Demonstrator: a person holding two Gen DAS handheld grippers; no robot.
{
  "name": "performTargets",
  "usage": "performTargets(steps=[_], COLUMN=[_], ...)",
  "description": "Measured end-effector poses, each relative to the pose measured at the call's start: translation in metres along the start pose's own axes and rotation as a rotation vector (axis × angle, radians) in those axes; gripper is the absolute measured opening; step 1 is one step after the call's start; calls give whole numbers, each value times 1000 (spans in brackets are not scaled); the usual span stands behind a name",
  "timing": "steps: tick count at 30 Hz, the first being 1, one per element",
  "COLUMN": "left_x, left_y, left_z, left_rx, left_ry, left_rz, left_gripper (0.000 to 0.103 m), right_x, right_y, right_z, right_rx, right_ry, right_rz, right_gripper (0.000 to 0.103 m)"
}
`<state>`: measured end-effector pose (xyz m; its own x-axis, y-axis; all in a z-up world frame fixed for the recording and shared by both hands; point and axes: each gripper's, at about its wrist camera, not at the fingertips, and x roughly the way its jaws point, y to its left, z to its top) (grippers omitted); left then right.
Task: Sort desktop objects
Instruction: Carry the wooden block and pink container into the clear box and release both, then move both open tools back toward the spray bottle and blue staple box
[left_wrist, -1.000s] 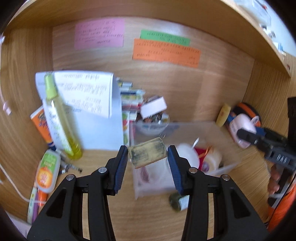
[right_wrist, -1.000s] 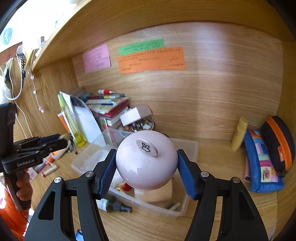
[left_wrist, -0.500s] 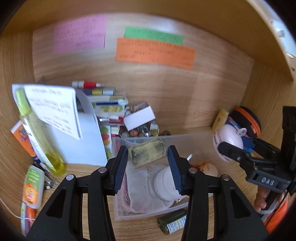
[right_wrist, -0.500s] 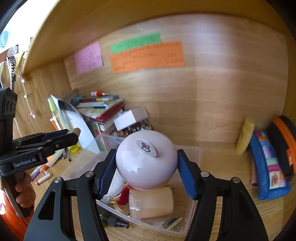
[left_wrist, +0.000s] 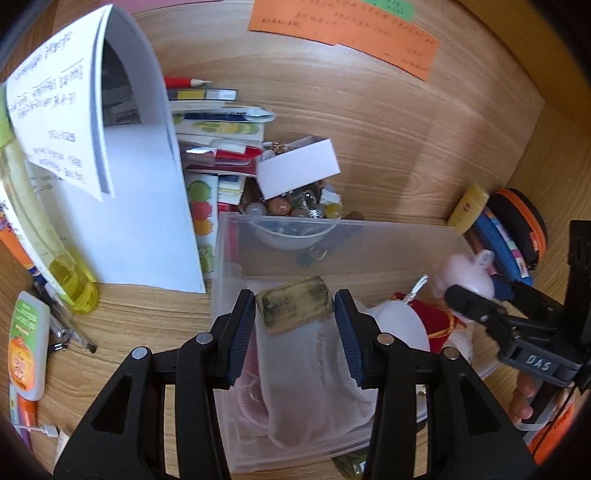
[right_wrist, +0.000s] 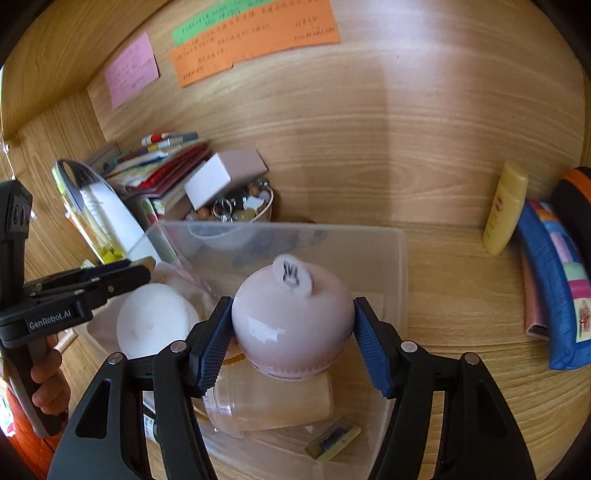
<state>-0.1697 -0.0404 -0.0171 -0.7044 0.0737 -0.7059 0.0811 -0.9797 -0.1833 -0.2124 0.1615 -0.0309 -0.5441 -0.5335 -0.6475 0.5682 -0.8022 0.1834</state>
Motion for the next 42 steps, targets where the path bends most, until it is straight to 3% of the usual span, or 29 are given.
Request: performTargets(steps=[14, 17, 21, 28, 29, 32, 36, 42], left_x=[2, 0, -5, -16, -20, -36, -53, -69], left_y=[-8, -9, -10, -15, -16, -18, -17, -17], left_z=[-3, -3, -3, -2, -2, -1, -4, -20], left_rx=[26, 27, 30, 57, 67, 77, 76, 108], left_ry=[11, 6, -11, -34, -49, -109, -132, -124], left_rz=[20, 5, -5, -21, -26, -7, -29, 10], left_gripper=[44, 51, 55, 57, 58, 75, 77, 84], right_x=[4, 5, 3, 2, 1, -10, -34, -56], right_y=[11, 13, 13, 15, 16, 20, 30, 41], right_z=[-5, -5, -6, -4, -4, -1, 2, -5], right_rx=[-46, -55, -57, -52, -58, -75, -105, -130], right_ry=[-2, -2, -14, -12, -12, -40, -107, -128], right_rz=[-30, -39, -53, -47, -50, -57, -73, -73], right_gripper=[60, 61, 71, 72, 72, 73, 85, 86])
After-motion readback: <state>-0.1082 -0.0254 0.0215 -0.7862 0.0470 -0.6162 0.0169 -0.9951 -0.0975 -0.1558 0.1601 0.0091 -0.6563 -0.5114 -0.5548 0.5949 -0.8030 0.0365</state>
